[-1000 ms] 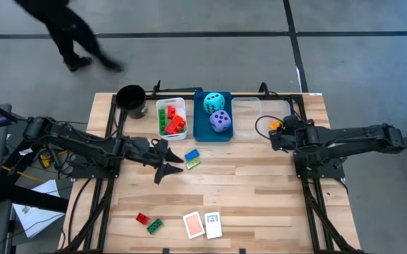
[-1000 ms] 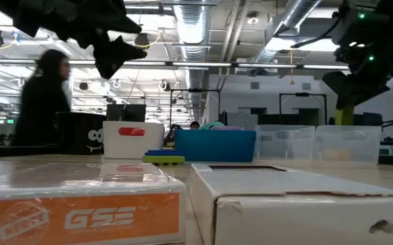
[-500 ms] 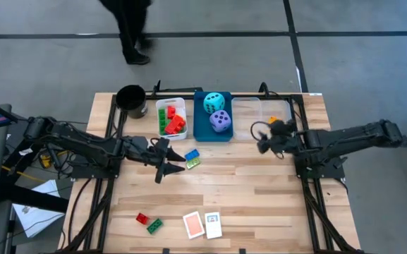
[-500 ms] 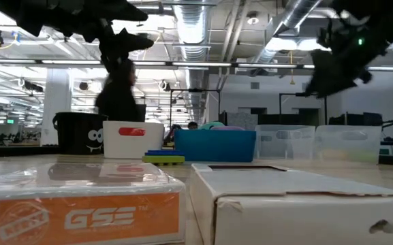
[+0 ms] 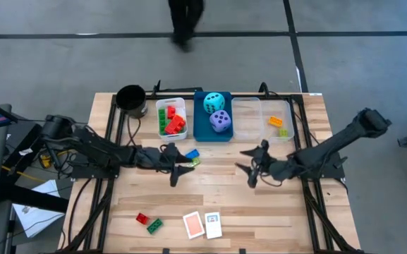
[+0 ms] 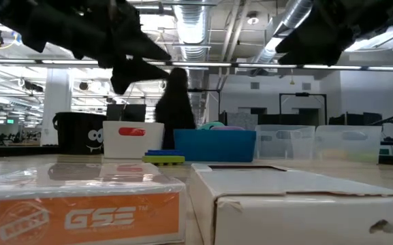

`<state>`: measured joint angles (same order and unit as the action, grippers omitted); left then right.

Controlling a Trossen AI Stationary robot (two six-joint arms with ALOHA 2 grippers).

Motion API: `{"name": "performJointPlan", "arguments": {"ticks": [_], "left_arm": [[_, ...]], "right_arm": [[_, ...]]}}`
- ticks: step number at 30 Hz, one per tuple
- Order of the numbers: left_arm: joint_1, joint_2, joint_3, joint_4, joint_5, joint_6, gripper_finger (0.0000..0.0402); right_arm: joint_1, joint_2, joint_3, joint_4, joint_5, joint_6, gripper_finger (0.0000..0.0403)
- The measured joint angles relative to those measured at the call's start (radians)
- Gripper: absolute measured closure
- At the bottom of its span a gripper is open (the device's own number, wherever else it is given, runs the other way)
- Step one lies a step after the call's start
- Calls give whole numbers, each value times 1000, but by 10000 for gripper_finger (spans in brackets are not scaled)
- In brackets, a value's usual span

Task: Pick & Place Toys
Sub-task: Put the small blue game piece into the right transparent bin

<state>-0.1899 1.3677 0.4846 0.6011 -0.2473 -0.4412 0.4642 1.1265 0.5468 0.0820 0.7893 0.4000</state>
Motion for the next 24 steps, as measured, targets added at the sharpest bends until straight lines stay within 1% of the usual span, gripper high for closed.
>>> {"name": "performJointPlan", "arguments": {"ticks": [5,8,13,18,21,24], "left_arm": [[-3,38,1,8,-199,50,236],[-3,62,2,6,-264,63,243],[-3,111,1,4,-268,62,252],[0,168,2,6,-261,64,248],[0,198,2,5,-260,64,236],[0,220,2,-7,-261,65,215]], "right_arm": [[28,137,0,84,-6,16,163],[30,228,0,141,-6,19,163],[25,388,0,307,-11,15,163],[22,518,2,464,-63,-11,163],[14,562,18,486,-98,-16,163],[1,587,41,487,-136,-19,163]]}}
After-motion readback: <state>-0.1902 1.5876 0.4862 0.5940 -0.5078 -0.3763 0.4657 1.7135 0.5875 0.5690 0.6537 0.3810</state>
